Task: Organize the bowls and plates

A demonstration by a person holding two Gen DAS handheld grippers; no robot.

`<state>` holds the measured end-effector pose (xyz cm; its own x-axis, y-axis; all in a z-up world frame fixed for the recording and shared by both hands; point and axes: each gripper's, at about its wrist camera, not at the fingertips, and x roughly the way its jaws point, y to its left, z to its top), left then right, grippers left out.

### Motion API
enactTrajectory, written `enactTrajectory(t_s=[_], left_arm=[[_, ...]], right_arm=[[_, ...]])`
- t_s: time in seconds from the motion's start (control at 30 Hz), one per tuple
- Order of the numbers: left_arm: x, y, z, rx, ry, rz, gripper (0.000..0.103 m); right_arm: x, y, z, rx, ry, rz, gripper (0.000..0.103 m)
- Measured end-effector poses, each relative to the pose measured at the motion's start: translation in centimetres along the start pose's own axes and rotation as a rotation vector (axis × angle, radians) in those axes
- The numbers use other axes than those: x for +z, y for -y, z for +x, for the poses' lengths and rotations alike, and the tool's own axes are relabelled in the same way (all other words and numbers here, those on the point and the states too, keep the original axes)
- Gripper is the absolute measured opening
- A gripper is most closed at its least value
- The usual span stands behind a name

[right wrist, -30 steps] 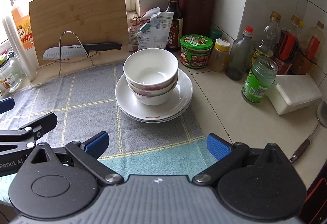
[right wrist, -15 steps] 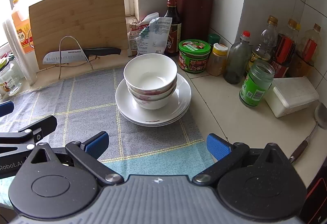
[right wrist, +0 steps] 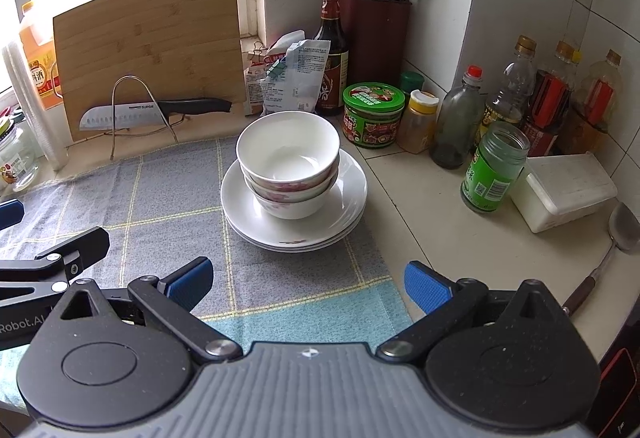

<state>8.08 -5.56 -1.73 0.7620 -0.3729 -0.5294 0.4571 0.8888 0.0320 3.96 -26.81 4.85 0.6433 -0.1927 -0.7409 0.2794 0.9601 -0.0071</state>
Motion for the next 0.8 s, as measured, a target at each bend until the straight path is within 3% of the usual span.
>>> enactTrajectory(t_s=[0.8], left_arm=[[-0.05, 0.51, 0.12, -0.005, -0.008, 0.000, 0.102]], right_arm=[[0.00, 0.39, -0.18, -0.024, -0.003, 0.006, 0.103]])
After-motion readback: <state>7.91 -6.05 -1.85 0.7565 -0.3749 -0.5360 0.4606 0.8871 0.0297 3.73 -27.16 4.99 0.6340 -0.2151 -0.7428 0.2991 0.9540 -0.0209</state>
